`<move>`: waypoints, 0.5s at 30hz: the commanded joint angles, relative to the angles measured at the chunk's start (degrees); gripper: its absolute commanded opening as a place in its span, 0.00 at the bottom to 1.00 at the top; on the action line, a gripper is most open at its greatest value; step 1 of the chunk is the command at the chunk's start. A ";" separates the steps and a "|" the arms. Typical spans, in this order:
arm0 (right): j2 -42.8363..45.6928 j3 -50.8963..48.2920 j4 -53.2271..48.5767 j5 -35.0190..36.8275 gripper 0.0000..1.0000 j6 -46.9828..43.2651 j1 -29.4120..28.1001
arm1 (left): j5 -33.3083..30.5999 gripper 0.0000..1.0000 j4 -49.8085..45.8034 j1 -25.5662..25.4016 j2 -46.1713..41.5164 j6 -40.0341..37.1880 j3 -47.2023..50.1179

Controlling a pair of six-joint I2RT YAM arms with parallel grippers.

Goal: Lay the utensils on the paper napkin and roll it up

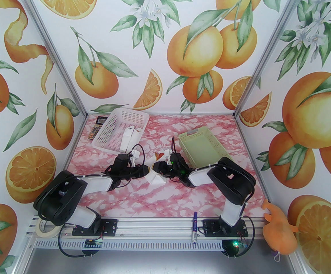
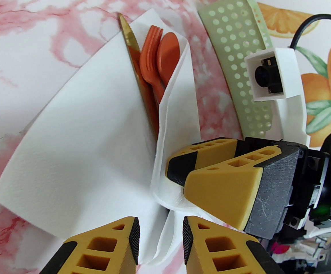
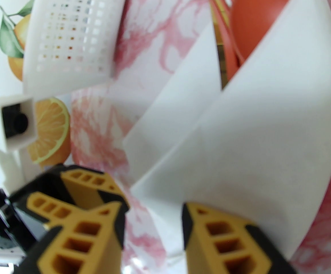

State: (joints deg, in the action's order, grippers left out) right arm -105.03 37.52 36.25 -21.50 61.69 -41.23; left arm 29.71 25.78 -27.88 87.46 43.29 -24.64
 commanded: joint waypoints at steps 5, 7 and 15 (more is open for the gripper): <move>-3.22 -2.17 -5.71 0.56 0.35 -0.08 -0.50 | 0.50 0.33 5.09 0.30 4.03 1.08 -2.39; -3.23 -2.10 -5.93 0.58 0.34 -0.17 -0.52 | 0.01 0.33 4.92 0.24 4.98 0.85 -3.01; -3.28 -1.93 -6.17 0.40 0.33 -0.17 -0.46 | -0.09 0.33 5.50 0.28 9.16 0.40 -5.13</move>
State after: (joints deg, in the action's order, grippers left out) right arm -105.30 37.34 36.27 -21.21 61.71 -41.04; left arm 30.22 29.85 -27.86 93.51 43.31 -27.07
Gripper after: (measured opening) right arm 0.331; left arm 0.328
